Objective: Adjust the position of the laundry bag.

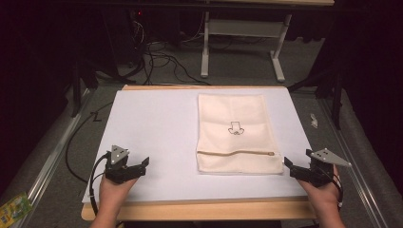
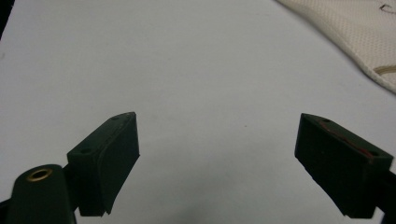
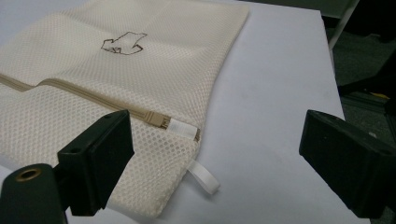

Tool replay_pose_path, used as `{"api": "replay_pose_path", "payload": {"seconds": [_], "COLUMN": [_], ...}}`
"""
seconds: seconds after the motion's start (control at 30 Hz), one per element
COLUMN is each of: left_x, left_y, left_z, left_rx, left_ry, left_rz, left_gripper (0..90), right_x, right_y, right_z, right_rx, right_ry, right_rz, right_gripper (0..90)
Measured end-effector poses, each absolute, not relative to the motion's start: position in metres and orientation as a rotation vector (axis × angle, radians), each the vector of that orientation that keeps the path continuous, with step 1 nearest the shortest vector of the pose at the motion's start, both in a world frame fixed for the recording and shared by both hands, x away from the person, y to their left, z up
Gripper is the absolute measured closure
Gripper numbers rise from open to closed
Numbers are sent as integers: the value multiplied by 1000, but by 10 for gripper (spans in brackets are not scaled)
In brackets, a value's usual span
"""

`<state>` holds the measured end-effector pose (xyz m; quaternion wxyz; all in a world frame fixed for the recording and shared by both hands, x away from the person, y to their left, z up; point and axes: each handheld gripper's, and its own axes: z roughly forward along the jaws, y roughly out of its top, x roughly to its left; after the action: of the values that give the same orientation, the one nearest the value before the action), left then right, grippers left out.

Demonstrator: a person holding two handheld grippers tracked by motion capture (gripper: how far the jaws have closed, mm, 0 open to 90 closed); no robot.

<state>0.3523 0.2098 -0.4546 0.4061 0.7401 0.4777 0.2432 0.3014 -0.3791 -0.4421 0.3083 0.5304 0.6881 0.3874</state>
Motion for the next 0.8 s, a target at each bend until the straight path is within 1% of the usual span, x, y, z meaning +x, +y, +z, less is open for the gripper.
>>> {"api": "replay_pose_path", "payload": {"seconds": [0.27,0.5,0.6,0.8], "left_x": [352,350,350,360], "left_y": [207,200,193,169], "left_z": [-451,-449,-448,-451], "left_rx": [1845,1858,1887,1925], "left_ry": [1187,1155,1113,1103], "left_rz": [579,557,565,497], "left_gripper": [145,145,146,158], "right_x": [300,301,302,304], "right_y": [-384,-382,-380,-379], "right_z": [-442,-443,-444,-447], "right_rx": [1409,1403,1388,1396], "right_ry": [1806,1821,1829,1845], "right_rz": [1031,1035,1032,1017], "right_gripper": [89,59,55,55]}}
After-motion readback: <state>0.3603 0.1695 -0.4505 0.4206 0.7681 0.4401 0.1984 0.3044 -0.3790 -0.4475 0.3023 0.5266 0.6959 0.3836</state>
